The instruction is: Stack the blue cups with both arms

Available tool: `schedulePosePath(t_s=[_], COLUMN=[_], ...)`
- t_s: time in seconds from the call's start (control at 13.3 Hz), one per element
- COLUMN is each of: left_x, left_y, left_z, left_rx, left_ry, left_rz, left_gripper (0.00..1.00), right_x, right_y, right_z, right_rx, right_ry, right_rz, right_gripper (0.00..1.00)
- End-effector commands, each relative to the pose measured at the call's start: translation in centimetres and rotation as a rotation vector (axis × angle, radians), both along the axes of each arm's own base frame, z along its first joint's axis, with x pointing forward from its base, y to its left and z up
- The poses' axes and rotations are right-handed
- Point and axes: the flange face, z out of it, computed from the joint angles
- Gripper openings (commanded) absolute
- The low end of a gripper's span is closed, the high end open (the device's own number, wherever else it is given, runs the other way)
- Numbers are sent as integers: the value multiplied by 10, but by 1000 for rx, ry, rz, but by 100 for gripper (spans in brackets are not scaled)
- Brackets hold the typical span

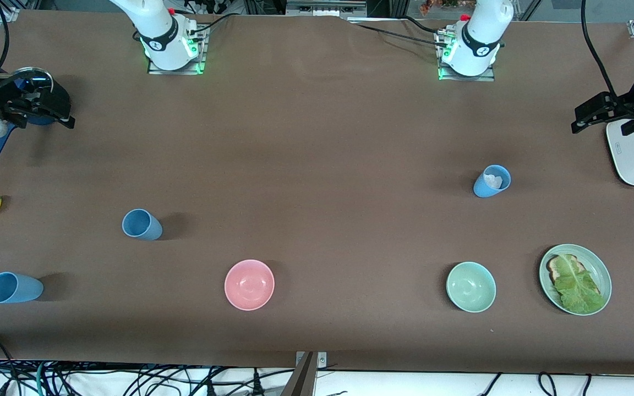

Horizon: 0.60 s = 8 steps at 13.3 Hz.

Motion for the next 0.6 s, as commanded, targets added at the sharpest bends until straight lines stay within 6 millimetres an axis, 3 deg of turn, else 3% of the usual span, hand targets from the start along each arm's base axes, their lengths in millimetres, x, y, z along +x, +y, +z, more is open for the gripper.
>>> schedulePosePath(t_s=[0.0,0.3,0.53], left_x=[5,13,30], left_y=[1,4,6], left_z=[-1,-4,-20], left_rx=[-4,0,0], left_ry=[-2,-37,-55], left_rz=[3,3,5], left_gripper=[100,100,100], right_x=[3,2,1], right_y=[4,6,8], right_z=[4,4,2], right_rx=[-17,-17,-17], right_ry=[4,7,11], right_rz=[11,9,15], right_gripper=[100,100,100])
